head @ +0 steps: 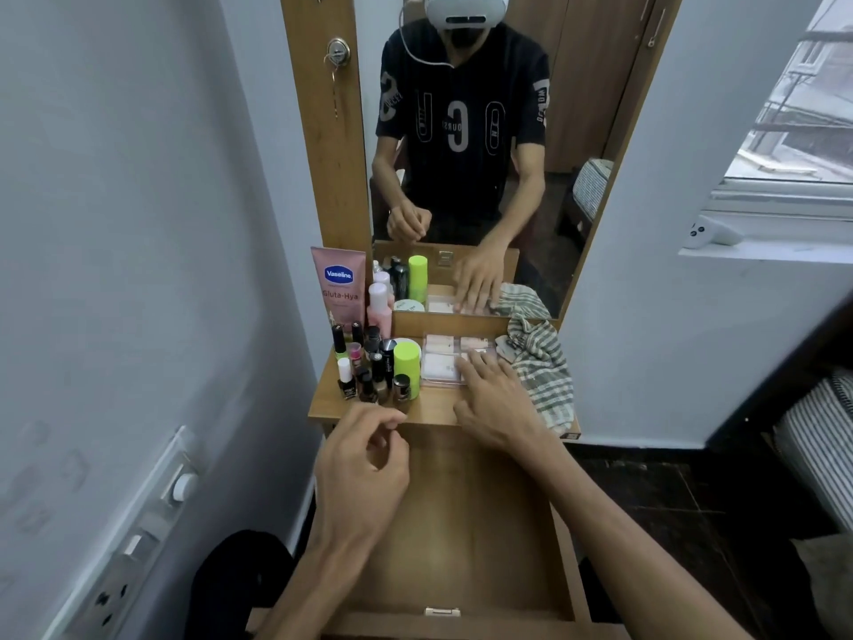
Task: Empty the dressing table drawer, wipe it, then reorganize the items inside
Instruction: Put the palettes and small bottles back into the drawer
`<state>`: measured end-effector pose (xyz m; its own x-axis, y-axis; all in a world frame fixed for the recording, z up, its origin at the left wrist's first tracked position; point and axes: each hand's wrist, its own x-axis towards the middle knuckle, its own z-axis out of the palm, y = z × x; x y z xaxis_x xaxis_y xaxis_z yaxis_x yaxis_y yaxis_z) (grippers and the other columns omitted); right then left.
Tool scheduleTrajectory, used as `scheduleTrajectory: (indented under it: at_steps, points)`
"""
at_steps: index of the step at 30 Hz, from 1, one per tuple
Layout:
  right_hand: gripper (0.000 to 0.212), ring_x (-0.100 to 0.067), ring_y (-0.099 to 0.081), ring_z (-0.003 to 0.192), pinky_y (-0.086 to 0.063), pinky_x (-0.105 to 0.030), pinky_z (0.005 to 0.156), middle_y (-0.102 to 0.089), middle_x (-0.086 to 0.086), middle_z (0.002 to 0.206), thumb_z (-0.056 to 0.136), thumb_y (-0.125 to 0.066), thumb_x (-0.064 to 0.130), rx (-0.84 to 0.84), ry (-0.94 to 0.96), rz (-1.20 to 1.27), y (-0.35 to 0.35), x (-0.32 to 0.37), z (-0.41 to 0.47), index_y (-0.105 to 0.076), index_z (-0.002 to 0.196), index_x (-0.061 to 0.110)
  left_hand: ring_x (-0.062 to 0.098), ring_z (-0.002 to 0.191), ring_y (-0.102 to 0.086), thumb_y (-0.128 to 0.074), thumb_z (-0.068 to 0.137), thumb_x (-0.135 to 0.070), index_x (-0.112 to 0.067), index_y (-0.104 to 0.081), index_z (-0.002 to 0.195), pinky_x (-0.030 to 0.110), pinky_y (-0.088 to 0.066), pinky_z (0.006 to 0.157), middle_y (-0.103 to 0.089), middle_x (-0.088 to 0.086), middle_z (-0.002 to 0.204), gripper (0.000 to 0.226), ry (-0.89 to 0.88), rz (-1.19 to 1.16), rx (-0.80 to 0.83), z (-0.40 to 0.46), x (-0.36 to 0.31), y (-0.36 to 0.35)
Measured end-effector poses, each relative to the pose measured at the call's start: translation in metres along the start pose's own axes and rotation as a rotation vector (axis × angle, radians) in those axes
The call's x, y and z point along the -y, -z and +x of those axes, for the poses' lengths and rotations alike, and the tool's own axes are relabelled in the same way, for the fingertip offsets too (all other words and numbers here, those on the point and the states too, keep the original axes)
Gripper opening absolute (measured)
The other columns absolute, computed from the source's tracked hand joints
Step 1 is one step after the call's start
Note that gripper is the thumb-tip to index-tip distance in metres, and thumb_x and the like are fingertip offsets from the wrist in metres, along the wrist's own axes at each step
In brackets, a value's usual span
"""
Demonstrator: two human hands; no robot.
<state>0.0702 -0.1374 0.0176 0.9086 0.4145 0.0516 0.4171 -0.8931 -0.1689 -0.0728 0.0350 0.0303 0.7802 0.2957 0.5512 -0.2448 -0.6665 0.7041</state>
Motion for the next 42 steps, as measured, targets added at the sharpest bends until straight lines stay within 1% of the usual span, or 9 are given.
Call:
scheduleTrajectory:
  at_steps: [7, 10, 13, 16, 20, 25, 30, 34, 42]
  points:
    - [0.078, -0.026, -0.013, 0.161, -0.004, -0.041, 0.132, -0.018, -0.011, 0.173, 0.095, -0.052, 0.034, -0.071, 0.009, -0.048, -0.011, 0.008, -0.044, -0.023, 0.163, 0.011, 0.008, 0.076, -0.063, -0.073, 0.082, 0.005, -0.017, -0.074, 0.091, 0.019, -0.051, 0.068, -0.065, -0.013, 0.089, 0.024, 0.043, -0.005, 0.088, -0.013, -0.003, -0.007]
    - [0.072, -0.031, -0.032, 0.154, -0.018, -0.043, 0.131, -0.037, -0.014, 0.165, 0.087, -0.064, 0.023, -0.158, 0.041, -0.013, -0.014, 0.012, -0.064, -0.042, 0.155, 0.009, 0.007, 0.078, -0.064, -0.072, 0.085, -0.002, -0.02, -0.074, 0.093, 0.024, -0.054, 0.068, -0.066, -0.015, 0.09, 0.02, 0.092, -0.003, 0.139, -0.017, -0.005, -0.011]
    - [0.047, -0.035, -0.067, 0.118, -0.053, -0.046, 0.104, -0.07, -0.015, 0.129, 0.075, -0.082, 0.008, -0.373, 0.122, 0.023, -0.021, 0.007, -0.079, -0.072, 0.12, 0.007, 0.007, 0.081, -0.066, -0.073, 0.089, -0.011, -0.023, -0.074, 0.095, 0.027, -0.056, 0.072, -0.07, -0.011, 0.09, 0.013, 0.33, -0.078, 0.155, -0.023, -0.003, -0.021]
    - [0.032, -0.031, -0.074, 0.104, -0.061, -0.043, 0.087, -0.077, -0.011, 0.116, 0.075, -0.088, 0.012, -0.546, 0.232, 0.044, -0.027, 0.0, -0.093, -0.079, 0.106, 0.009, 0.017, 0.091, -0.069, -0.07, 0.094, -0.028, -0.022, -0.07, 0.108, 0.041, -0.06, 0.084, -0.071, -0.003, 0.101, 0.015, 0.649, -0.196, 0.21, -0.027, 0.003, -0.03]
    - [0.021, -0.021, -0.069, 0.102, -0.055, -0.034, 0.086, -0.076, -0.004, 0.115, 0.086, -0.079, 0.018, -0.65, 0.458, 0.09, -0.038, -0.007, -0.122, -0.078, 0.106, 0.012, 0.018, 0.072, -0.072, -0.064, 0.098, -0.025, -0.024, -0.069, 0.108, 0.028, -0.054, 0.06, -0.074, -0.001, 0.097, 0.011, 0.69, -0.291, 0.219, -0.038, 0.013, -0.028]
    - [0.023, -0.017, -0.068, 0.097, -0.056, -0.028, 0.082, -0.076, -0.001, 0.115, 0.088, -0.077, 0.023, -0.443, 0.532, 0.089, -0.047, -0.012, -0.148, -0.077, 0.11, 0.014, 0.014, 0.059, -0.069, -0.063, 0.098, -0.019, -0.016, -0.073, 0.1, 0.024, -0.05, 0.049, -0.075, 0.001, 0.087, 0.011, 0.758, -0.302, 0.405, -0.051, 0.028, -0.031]
    - [0.017, -0.02, -0.069, 0.087, -0.06, -0.033, 0.07, -0.077, -0.003, 0.104, 0.088, -0.07, 0.02, -0.193, 0.407, -0.023, -0.046, -0.015, -0.139, -0.077, 0.102, 0.013, 0.017, 0.081, -0.071, -0.075, 0.086, -0.018, -0.022, -0.068, 0.104, 0.033, -0.054, 0.072, -0.074, 0.0, 0.094, 0.02, 0.75, -0.161, 0.688, -0.051, 0.032, -0.056]
    - [0.035, -0.03, -0.06, 0.109, -0.051, -0.041, 0.087, -0.065, -0.008, 0.122, 0.088, -0.062, 0.009, 0.024, 0.179, -0.103, -0.041, -0.019, -0.122, -0.06, 0.123, 0.011, 0.011, 0.086, -0.066, -0.075, 0.062, -0.03, -0.026, -0.064, 0.088, 0.031, -0.052, 0.079, -0.07, -0.008, 0.088, 0.028, 0.714, -0.057, 0.712, -0.038, 0.031, -0.08]
    - [0.041, -0.031, -0.052, 0.133, -0.036, -0.039, 0.11, -0.059, -0.008, 0.14, 0.092, -0.058, 0.009, 0.166, 0.025, -0.235, -0.057, -0.023, -0.107, -0.058, 0.133, 0.015, 0.021, 0.093, -0.069, -0.082, 0.068, -0.023, -0.028, -0.061, 0.083, 0.037, -0.058, 0.081, -0.074, 0.0, 0.099, 0.026, 0.602, 0.176, 0.652, -0.038, 0.037, -0.113]
